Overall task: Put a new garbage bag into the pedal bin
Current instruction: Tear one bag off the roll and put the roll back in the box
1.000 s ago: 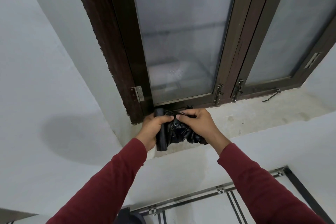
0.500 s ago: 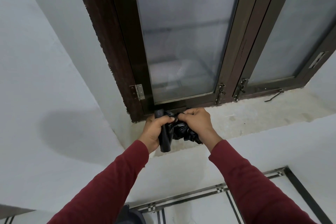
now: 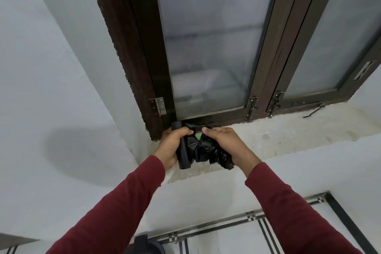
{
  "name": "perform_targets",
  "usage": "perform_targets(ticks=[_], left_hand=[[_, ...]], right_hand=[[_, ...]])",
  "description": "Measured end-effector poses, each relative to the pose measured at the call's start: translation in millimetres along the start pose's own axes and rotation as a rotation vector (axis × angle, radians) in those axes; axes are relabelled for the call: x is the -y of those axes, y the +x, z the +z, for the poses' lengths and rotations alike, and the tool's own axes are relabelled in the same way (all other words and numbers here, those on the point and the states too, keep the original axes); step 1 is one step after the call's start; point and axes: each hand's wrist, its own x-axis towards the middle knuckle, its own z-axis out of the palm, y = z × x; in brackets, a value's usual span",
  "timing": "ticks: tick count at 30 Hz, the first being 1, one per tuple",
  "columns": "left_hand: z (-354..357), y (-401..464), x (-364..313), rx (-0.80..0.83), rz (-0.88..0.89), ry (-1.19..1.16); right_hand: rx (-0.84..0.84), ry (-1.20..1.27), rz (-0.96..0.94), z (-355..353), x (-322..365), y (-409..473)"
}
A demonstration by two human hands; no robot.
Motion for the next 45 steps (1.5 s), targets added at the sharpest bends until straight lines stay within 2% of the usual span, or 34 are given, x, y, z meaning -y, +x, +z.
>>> perform_targets(ticks=[3,5,9,15,21,24,28,32,34,37,40,45], left_hand=[[-2,-1,-7,0.076,-0.074,0.055],[-2,-3,-11,0.117,-0.112,0.138],[-5,-5,-17,0.192,-0.229,0.326],[-10,-6,-8,0.191,-0.224,0.227],[-7,-13,-7,0.221,-0.32,0.045],[-9,-12,-8,0.159,-0.294,-0.012],[-10,-12,-10,0.131,-0.23,0.049],[-3,-16,-9,0.207,-0.039,0.242],[4,-18,-5,0.161,0.064,0.35],[9,-18,-2,0.098,0.148,0.355],[11,-22,1,0.099,0.191,0.341],[15,-29,8,0.107,0.189,0.29]], right_hand=[[0.158,-0.103,0.035,-11,4,-3],[0.134,-0.232,0.017,-15,6,-2],[0.113,-0.099,0.014,-19,8,-4],[0.119,0.065,-0.02,-20,7,-9],[0.228,0.071,0.018,-26,10,-14],[0.205,-0.01,0.01,-31,10,-13],[0.1,-0.116,-0.034,-31,11,-12],[0.053,-0.285,-0.115,-26,11,-12],[0.022,-0.399,-0.163,-22,11,-13],[-0.055,-0.464,-0.171,-20,11,-13],[-0.169,-0.437,-0.132,-18,6,-11],[-0.223,-0.238,-0.03,-13,-7,-6]])
